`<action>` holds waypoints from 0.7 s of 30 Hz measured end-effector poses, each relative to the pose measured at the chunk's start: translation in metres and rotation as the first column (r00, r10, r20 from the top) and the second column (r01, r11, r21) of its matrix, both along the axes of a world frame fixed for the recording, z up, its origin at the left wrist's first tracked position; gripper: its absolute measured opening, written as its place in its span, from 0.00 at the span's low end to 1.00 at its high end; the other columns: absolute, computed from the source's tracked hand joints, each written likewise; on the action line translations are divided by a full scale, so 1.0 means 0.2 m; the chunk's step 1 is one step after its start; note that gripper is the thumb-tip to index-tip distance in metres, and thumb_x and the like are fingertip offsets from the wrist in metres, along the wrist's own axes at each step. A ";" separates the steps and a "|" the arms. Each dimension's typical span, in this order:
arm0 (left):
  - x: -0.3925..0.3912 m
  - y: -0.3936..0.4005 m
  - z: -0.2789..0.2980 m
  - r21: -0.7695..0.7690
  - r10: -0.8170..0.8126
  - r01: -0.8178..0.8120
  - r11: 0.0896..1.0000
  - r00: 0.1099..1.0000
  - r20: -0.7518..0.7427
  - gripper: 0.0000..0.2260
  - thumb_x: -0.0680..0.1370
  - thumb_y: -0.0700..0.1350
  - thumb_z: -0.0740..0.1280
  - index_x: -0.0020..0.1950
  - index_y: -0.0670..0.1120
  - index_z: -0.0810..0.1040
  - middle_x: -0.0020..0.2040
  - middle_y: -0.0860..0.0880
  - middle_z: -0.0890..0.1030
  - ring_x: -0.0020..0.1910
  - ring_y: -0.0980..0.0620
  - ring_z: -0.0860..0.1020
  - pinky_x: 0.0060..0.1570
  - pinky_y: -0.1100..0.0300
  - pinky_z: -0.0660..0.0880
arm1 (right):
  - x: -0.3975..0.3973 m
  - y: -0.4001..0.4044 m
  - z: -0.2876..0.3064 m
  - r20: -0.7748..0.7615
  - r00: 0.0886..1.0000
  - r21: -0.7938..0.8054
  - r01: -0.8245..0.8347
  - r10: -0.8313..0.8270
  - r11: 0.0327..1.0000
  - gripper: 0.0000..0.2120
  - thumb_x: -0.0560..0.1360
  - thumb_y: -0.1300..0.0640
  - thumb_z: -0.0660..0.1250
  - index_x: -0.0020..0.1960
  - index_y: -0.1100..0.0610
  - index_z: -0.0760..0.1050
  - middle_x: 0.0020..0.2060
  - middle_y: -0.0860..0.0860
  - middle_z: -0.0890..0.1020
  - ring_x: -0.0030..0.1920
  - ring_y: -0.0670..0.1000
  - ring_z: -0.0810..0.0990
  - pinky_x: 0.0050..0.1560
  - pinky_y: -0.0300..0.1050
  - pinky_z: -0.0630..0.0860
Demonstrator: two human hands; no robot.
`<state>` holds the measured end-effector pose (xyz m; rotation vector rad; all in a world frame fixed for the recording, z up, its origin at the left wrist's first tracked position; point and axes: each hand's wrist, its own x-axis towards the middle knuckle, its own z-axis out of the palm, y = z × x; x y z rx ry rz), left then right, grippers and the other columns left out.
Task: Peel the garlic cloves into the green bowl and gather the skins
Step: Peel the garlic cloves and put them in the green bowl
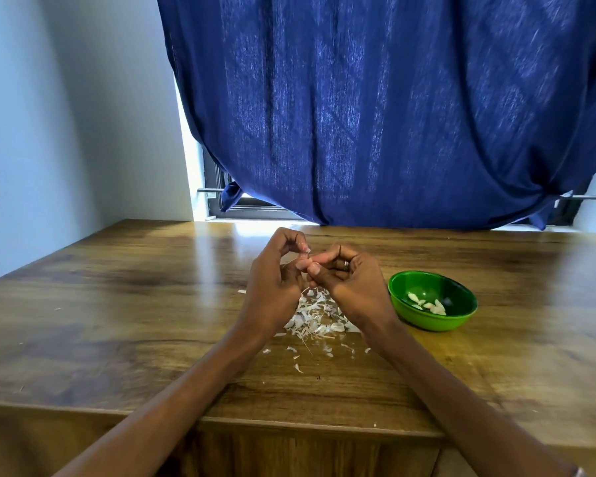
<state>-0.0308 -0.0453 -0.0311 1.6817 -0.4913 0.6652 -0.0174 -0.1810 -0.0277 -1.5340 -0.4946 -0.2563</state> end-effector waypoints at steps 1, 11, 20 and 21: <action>0.01 0.00 -0.01 -0.001 0.013 -0.013 1.000 1.000 0.010 0.16 0.80 0.26 0.60 0.49 0.48 0.70 0.48 0.38 0.77 0.25 0.62 0.72 0.23 0.70 0.68 | 0.00 0.00 0.00 0.009 1.000 0.000 0.006 -0.006 1.000 0.07 0.74 0.65 0.74 0.50 0.65 0.80 0.43 0.57 0.86 0.42 0.52 0.86 0.45 0.44 0.84; 0.01 0.01 -0.01 -0.028 0.075 -0.075 0.997 0.997 0.000 0.12 0.81 0.31 0.64 0.58 0.46 0.73 0.47 0.49 0.81 0.22 0.58 0.73 0.20 0.66 0.68 | 0.01 0.00 0.00 0.068 0.993 0.027 0.098 -0.100 0.995 0.08 0.72 0.61 0.77 0.52 0.59 0.85 0.44 0.49 0.88 0.45 0.47 0.87 0.48 0.42 0.83; 0.00 0.02 0.00 -0.017 0.174 -0.174 0.985 0.984 0.019 0.04 0.83 0.41 0.67 0.53 0.47 0.82 0.44 0.52 0.84 0.21 0.49 0.77 0.19 0.57 0.71 | 0.02 -0.02 0.00 0.007 0.989 0.059 0.144 -0.145 0.988 0.08 0.74 0.62 0.76 0.53 0.60 0.85 0.43 0.52 0.88 0.42 0.50 0.88 0.48 0.48 0.85; 0.00 0.02 0.01 -0.014 0.184 -0.184 0.983 0.983 0.009 0.02 0.82 0.42 0.69 0.52 0.46 0.82 0.45 0.52 0.85 0.21 0.50 0.77 0.20 0.58 0.71 | 0.02 -0.02 0.00 0.010 0.990 0.059 0.138 -0.139 0.989 0.08 0.74 0.61 0.76 0.53 0.59 0.85 0.43 0.52 0.88 0.42 0.50 0.88 0.47 0.46 0.84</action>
